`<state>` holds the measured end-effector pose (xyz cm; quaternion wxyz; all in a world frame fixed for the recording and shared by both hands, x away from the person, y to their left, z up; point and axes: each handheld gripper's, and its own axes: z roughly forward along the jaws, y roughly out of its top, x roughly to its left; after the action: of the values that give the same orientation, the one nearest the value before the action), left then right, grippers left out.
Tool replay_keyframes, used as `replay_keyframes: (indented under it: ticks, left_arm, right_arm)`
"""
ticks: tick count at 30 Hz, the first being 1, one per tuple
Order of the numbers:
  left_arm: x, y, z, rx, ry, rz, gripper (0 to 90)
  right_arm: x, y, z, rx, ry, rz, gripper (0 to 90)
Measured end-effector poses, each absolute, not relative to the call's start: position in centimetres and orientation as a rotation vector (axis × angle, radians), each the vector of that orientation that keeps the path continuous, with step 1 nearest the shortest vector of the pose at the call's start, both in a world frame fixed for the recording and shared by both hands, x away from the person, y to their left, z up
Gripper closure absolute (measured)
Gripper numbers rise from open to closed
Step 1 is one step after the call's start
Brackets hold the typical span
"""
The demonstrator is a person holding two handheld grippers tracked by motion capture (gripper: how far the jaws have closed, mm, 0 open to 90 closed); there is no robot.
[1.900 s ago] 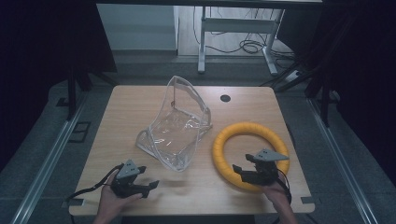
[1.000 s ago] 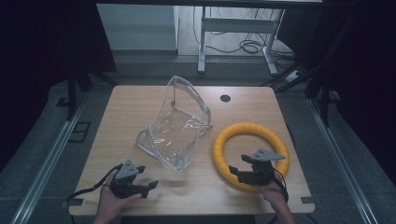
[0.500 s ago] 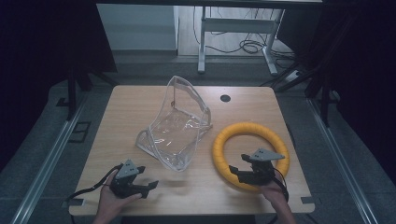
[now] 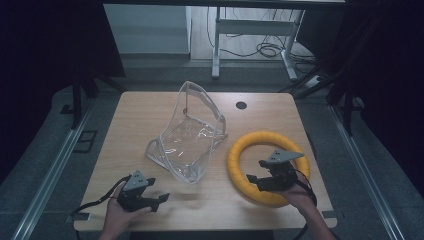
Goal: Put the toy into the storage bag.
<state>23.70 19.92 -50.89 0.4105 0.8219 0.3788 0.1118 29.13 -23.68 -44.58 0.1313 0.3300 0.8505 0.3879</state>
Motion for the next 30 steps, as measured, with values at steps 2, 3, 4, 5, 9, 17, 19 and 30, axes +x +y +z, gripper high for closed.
replay_keyframes:
  ticks: [2,3,4,5,9,17,19,30]
  left_arm:
    - [23.7,19.9,-50.9,2.067,0.955,0.28,22.3]
    - [23.7,20.0,-50.8,2.072,0.951,0.284,22.3]
    - [23.7,19.9,-50.9,2.067,0.953,0.281,22.3]
    - [23.7,19.9,-50.9,2.07,0.951,0.281,22.4]
    - [23.7,19.8,-51.0,2.077,0.953,0.275,22.3]
    - [23.7,19.9,-51.0,2.077,0.952,0.277,22.4]
    - [23.7,19.8,-51.0,2.08,0.952,0.278,22.4]
    - [23.7,19.8,-51.0,2.082,0.954,0.282,22.3]
  right_arm:
    - [29.4,-23.4,-44.2,0.941,2.503,1.097,29.5]
    - [29.5,-23.2,-44.0,0.929,2.524,1.079,29.4]
    - [29.7,-23.1,-43.8,0.918,2.551,1.058,29.3]
    - [29.8,-22.9,-43.6,0.913,2.567,1.037,29.3]
    - [30.5,-22.3,-43.1,0.894,2.644,0.924,29.4]
    - [30.9,-20.9,-43.4,0.855,2.788,0.707,28.9]
    - [30.8,-20.5,-43.7,0.842,2.813,0.667,28.9]
    - [31.1,-19.4,-46.0,0.808,2.895,0.526,28.2]
